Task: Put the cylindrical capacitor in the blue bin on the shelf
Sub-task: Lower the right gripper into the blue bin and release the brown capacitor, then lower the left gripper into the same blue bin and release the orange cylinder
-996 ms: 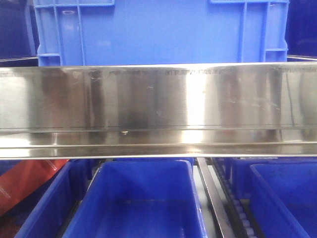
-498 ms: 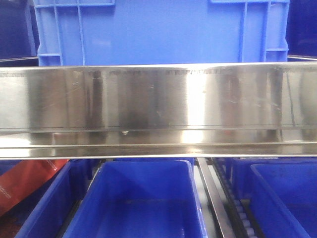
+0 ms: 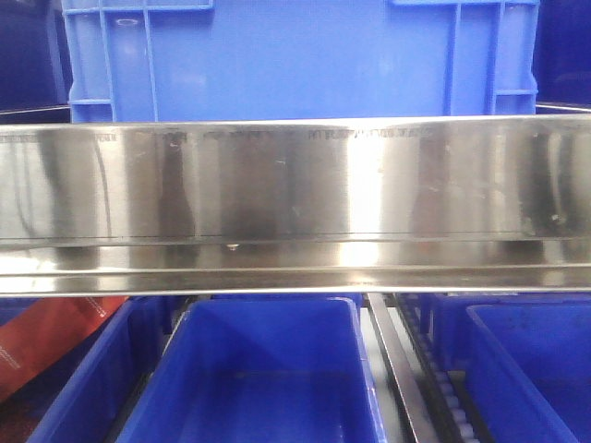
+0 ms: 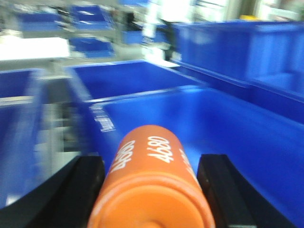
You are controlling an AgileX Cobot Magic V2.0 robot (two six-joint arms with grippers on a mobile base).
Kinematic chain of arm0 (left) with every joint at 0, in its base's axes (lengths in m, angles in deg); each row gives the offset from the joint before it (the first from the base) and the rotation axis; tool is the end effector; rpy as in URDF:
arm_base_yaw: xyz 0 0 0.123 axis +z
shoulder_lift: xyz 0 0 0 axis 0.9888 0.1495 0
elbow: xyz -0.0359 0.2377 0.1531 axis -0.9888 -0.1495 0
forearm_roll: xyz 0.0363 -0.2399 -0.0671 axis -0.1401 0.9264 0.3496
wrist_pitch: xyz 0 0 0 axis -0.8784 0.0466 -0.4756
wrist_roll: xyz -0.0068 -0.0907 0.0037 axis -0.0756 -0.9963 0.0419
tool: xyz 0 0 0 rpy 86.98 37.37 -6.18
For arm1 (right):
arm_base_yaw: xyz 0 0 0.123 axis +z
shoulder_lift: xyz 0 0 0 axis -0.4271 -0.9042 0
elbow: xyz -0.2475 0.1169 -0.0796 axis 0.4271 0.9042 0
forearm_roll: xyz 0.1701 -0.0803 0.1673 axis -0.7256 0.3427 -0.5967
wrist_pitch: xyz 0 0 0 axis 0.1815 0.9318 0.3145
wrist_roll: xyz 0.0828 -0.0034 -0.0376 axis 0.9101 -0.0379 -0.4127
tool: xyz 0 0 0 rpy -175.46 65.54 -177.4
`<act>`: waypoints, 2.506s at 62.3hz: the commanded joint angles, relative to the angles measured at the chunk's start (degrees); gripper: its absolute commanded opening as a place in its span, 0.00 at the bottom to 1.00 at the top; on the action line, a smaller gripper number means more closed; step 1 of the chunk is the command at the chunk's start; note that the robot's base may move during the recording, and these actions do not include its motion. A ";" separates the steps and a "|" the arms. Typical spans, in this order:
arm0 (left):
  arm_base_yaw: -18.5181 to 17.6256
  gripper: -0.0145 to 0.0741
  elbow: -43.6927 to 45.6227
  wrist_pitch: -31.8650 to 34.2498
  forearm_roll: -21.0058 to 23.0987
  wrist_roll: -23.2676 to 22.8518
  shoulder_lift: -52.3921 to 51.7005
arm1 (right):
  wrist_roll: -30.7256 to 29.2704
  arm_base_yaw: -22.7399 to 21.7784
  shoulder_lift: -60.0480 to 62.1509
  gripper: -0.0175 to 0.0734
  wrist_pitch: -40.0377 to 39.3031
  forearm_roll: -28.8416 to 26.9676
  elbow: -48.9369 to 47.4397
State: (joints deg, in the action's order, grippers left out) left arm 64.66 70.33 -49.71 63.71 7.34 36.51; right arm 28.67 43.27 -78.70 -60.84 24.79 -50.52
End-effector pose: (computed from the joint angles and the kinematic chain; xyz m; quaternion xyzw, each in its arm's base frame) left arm 0.2097 -0.0839 0.4579 0.1840 0.7231 -0.1746 0.6424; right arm 0.1939 0.0628 0.4417 -0.0778 0.6738 0.1438 0.7205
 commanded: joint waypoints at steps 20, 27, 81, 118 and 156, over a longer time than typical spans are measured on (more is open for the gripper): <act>-13.82 0.04 10.05 9.67 0.89 0.42 17.84 | -0.33 7.58 -15.66 0.01 -1.41 0.58 -9.26; -15.69 0.04 10.77 11.02 0.89 0.42 21.33 | -0.33 9.38 -18.46 0.01 -1.41 0.58 -10.80; -17.23 0.11 10.77 11.41 1.01 0.42 18.86 | -0.33 10.16 -16.77 0.33 5.01 -0.54 -12.13; -17.23 0.04 -6.24 19.06 1.62 0.42 2.31 | -0.33 10.16 1.89 0.01 5.42 -1.05 3.70; -17.23 0.04 -42.31 23.56 10.27 0.32 -35.66 | -0.33 10.16 36.36 0.01 2.05 -1.05 34.31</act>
State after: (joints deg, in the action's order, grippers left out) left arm 47.74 29.19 -27.29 73.20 7.67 4.40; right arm 28.67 53.44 -45.16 -58.30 23.81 -16.58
